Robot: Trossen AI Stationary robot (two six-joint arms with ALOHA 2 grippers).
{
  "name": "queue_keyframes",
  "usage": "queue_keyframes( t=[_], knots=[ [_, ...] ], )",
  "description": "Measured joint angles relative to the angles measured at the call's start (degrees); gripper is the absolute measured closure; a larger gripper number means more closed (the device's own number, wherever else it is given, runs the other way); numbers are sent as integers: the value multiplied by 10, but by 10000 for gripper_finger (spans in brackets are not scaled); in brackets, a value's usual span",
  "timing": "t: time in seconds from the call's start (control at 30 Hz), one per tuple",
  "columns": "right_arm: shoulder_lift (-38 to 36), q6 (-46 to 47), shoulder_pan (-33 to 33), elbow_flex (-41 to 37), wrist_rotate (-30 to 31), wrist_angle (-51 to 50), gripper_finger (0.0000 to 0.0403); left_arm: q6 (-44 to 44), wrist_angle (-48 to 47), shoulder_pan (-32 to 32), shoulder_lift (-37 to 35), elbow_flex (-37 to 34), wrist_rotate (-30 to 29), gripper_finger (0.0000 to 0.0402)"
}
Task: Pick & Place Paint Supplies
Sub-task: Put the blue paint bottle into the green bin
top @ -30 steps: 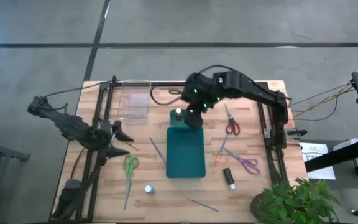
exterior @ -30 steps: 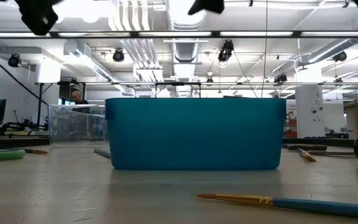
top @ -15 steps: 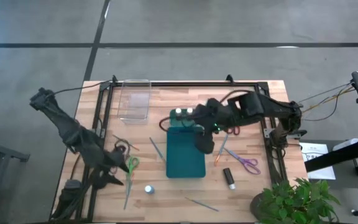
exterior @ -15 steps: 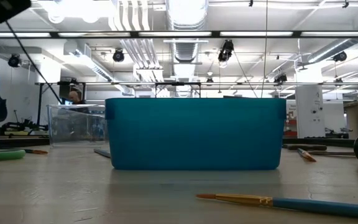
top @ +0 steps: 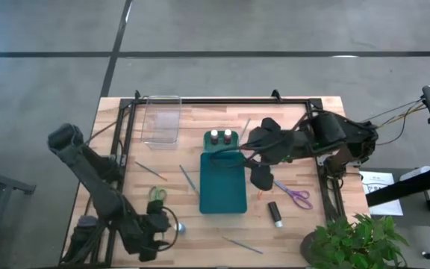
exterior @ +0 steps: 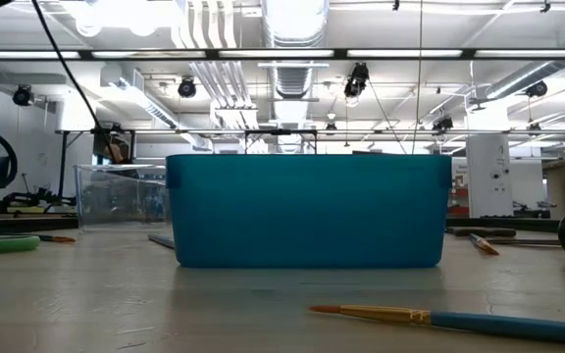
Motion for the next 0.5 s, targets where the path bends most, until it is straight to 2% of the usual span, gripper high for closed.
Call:
queue_keyframes(
  t=[0.3,0.5],
  knots=[
    [-7,-28,1,0,0,29,173,-18,-16,28,62,30,-69,116],
    [-5,-31,1,0,0,28,173,-26,-39,34,70,29,-73,116]
  ],
)
